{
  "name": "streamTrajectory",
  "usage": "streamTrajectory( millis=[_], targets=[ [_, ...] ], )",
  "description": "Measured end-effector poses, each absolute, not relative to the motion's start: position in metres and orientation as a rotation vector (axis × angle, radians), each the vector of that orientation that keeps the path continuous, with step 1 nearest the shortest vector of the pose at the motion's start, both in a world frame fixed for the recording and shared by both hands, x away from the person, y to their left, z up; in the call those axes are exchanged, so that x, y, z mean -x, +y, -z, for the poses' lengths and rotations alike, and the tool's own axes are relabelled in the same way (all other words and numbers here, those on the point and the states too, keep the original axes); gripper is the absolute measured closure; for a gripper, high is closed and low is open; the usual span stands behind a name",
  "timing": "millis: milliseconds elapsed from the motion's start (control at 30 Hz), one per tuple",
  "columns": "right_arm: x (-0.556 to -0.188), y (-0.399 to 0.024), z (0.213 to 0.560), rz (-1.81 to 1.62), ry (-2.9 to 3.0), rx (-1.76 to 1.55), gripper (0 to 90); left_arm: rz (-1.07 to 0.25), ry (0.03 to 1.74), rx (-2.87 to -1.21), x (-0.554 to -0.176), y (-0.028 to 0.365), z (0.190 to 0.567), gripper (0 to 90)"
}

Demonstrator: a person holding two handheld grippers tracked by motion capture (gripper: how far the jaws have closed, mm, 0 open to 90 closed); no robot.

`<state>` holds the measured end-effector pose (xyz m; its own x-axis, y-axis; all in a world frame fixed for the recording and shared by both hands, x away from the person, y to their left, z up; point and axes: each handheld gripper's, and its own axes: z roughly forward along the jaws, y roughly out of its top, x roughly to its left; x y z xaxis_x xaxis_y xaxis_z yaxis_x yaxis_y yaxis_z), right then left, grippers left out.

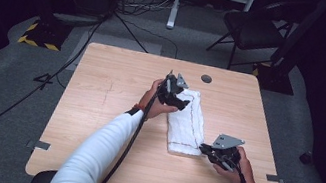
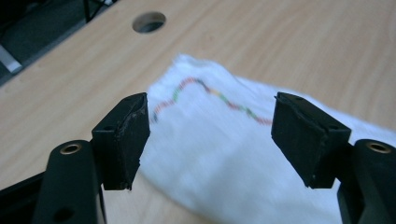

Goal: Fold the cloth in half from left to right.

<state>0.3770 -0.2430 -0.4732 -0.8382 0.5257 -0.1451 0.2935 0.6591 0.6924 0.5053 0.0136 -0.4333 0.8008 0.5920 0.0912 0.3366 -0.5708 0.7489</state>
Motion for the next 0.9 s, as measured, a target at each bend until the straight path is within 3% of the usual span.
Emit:
streamTrajectory(
  millis=[300,400,600,900],
  targets=[
    [-0.375,-0.252,0.478,-0.964,2.561,-0.679,85.4,-0.281,0.581,-2.313,-0.436,0.03,0.462,24.8],
    [-0.376,-0.255,0.48,-0.964,2.566,-0.716,78.3,-0.24,0.561,-2.322,-0.422,0.028,0.469,24.8],
    [-0.381,-0.258,0.48,-0.964,2.528,-0.767,55.7,-0.216,0.502,-2.364,-0.41,0.02,0.477,37.4],
    [-0.393,-0.259,0.48,-0.969,2.443,-0.787,50.8,-0.195,0.502,-2.396,-0.42,0.026,0.485,59.2]
  ],
)
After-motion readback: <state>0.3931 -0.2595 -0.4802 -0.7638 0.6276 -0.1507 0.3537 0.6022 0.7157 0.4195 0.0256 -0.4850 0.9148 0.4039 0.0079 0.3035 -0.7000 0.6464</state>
